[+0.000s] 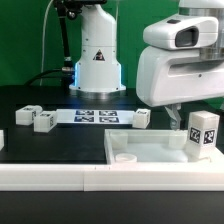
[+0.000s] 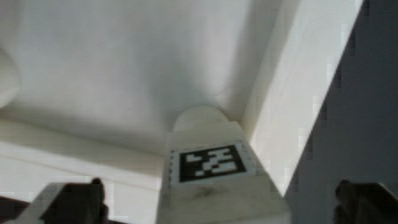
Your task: Assemble one leg
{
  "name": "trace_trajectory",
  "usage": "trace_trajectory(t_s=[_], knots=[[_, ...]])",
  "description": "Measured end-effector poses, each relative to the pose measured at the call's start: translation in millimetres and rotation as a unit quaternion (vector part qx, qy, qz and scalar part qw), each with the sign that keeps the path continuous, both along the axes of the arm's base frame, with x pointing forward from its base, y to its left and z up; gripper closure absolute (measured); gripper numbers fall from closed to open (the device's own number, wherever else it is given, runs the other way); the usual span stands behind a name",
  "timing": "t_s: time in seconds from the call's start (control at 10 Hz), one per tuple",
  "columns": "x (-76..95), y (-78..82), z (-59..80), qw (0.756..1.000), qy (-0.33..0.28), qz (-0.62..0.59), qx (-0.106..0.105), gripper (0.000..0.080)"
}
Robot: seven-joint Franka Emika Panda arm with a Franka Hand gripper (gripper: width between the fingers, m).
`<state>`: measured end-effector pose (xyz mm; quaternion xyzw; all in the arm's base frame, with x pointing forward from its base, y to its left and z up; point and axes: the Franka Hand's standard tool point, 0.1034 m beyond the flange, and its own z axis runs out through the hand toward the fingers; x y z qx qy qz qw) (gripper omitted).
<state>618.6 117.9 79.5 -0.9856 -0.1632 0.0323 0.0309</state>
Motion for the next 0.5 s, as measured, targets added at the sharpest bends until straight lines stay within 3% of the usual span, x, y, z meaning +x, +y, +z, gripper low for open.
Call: trace_trajectory(t_s=[0.1, 0.2, 0.3, 0.4, 0.5], knots=[[-0.1, -0.1, -0.2, 1.000, 0.000, -0.001, 0.000, 0.0181], [-0.2, -0.2, -0.2, 1.000, 0.000, -0.001, 0.000, 0.0313], [-0.2, -0.4, -0.3, 1.000, 0.000, -0.001, 0.000, 0.0313], [0.2, -1.4, -0.2, 1.000, 0.000, -0.002, -0.001, 0.0508], [0.0, -1.7, -0.5, 1.000, 0.000, -0.003, -0.001, 0.0508]])
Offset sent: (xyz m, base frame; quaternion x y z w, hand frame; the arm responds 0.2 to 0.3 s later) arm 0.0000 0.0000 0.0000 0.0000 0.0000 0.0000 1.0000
